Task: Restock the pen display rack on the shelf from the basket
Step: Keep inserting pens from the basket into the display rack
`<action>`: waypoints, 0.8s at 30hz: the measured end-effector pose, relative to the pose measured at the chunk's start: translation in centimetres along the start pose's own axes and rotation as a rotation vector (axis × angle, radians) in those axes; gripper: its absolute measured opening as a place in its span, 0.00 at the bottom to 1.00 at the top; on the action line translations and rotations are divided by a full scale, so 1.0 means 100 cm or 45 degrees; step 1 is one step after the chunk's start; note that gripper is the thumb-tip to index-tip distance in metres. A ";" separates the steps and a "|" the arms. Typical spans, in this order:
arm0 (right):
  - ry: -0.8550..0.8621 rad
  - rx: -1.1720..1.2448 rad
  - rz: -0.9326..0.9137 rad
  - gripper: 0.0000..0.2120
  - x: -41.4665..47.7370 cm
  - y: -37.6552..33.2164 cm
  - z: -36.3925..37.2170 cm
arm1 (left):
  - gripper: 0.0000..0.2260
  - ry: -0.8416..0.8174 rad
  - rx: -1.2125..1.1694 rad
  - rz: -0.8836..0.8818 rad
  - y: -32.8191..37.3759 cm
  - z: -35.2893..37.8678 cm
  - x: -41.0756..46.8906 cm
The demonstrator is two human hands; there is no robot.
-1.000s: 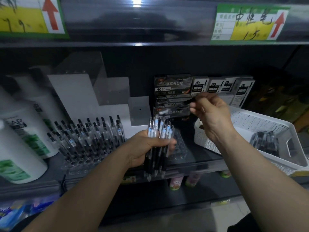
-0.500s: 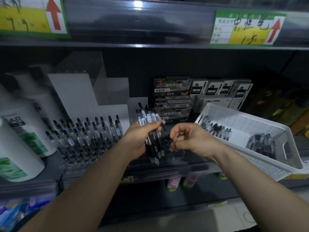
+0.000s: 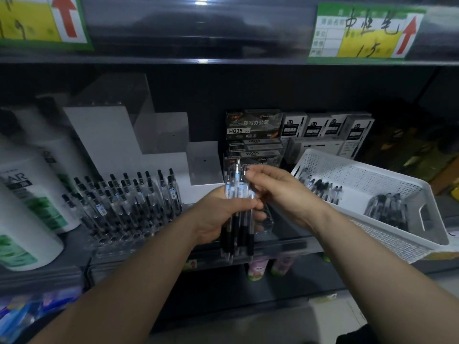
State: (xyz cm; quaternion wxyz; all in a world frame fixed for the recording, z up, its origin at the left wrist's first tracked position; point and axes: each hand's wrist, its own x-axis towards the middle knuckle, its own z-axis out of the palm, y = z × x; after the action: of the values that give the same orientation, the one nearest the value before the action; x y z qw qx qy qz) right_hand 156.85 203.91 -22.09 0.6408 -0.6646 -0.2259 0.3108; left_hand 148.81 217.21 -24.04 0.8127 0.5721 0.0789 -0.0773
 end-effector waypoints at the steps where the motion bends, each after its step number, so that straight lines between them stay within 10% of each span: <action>1: -0.026 0.052 0.003 0.16 0.001 -0.001 0.002 | 0.06 -0.010 0.032 0.000 -0.002 0.002 0.000; 24: -0.138 0.113 0.067 0.11 0.004 -0.002 0.001 | 0.06 -0.054 0.024 0.015 0.006 0.000 -0.005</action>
State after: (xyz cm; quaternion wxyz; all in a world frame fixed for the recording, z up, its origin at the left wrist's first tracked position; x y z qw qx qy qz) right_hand 157.03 204.27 -21.92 0.6480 -0.6235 -0.2288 0.3727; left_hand 148.44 217.44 -23.36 0.8091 0.5786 0.0578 -0.0853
